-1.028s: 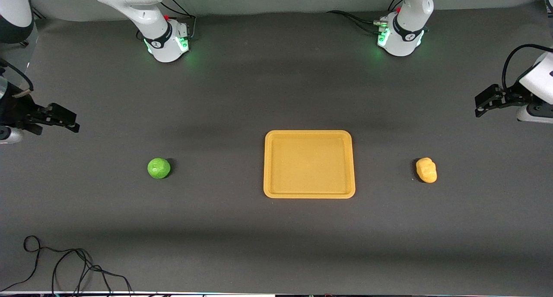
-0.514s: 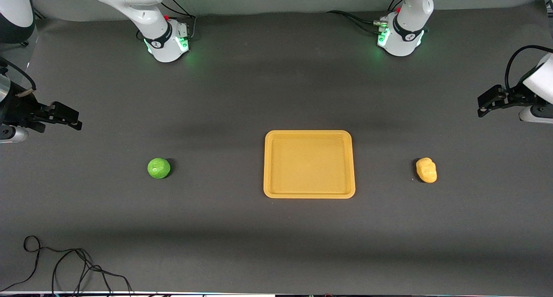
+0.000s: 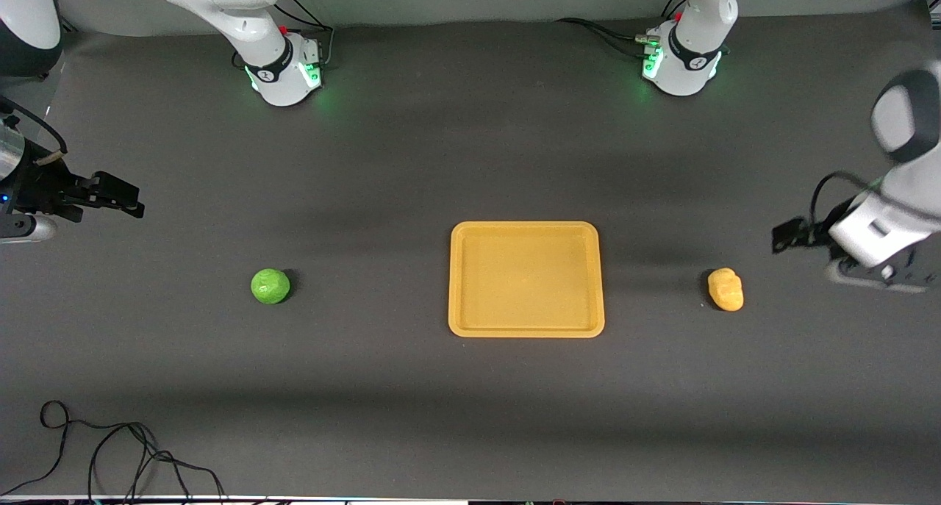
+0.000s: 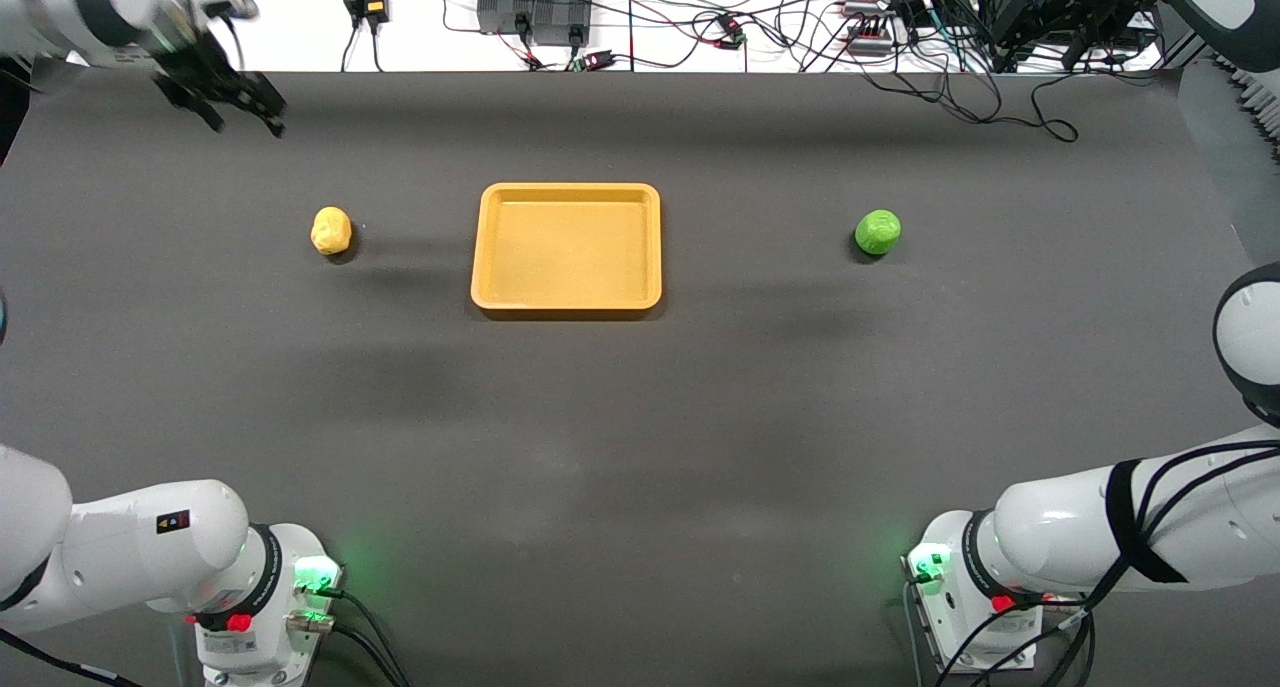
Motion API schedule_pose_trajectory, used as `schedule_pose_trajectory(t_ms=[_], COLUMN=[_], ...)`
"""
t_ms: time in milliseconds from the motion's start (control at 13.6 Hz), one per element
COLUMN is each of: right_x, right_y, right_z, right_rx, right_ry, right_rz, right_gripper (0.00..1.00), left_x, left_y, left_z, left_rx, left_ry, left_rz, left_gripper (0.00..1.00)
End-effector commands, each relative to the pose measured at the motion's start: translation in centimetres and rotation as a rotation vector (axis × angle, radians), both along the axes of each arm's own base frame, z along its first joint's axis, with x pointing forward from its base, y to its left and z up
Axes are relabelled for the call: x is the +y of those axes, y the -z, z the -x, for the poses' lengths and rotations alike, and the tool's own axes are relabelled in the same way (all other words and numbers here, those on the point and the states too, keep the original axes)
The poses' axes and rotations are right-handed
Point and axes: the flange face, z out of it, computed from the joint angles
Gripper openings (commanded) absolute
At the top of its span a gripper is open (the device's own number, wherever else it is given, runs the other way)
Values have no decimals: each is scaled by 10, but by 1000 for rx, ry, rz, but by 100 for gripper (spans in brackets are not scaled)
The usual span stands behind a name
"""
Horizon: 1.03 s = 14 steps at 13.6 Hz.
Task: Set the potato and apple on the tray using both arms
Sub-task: 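Lower the left gripper over the yellow potato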
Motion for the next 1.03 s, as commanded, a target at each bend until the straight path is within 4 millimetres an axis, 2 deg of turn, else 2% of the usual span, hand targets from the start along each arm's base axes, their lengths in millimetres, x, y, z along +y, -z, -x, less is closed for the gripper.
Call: schedule_pose_trajectory(t_ms=[0,147,294,587,734,881,954], right_x=[4,12,13,10,12,13,20], right_y=[-14,-13,-11,-18,-20,-19,-20], right_z=[1,0,-2,-6,-6,-6,-6], right_rx=[-20,-15,-12,-30,-33,-32,-35], right_ry=[54,55,50,17,18,-3,-19], right_rz=[-10,-11,-10,-14,-15,-13,-1], right_gripper=[100,100,100,100,100,100,100], left_x=[3,3,0,-9,-22,-26,-25], left_y=[93,140,167,197,204,209,209], left_z=[-4,-2,-1,3,3,4,4], left_rx=[-18,-33,-14,13,12,16,16], left_ry=[-25,-20,-57,-56,-77,-82,-84], left_rz=[8,15,25,-56,-75,-72,-74], left_gripper=[100,100,100,99,90,80,71])
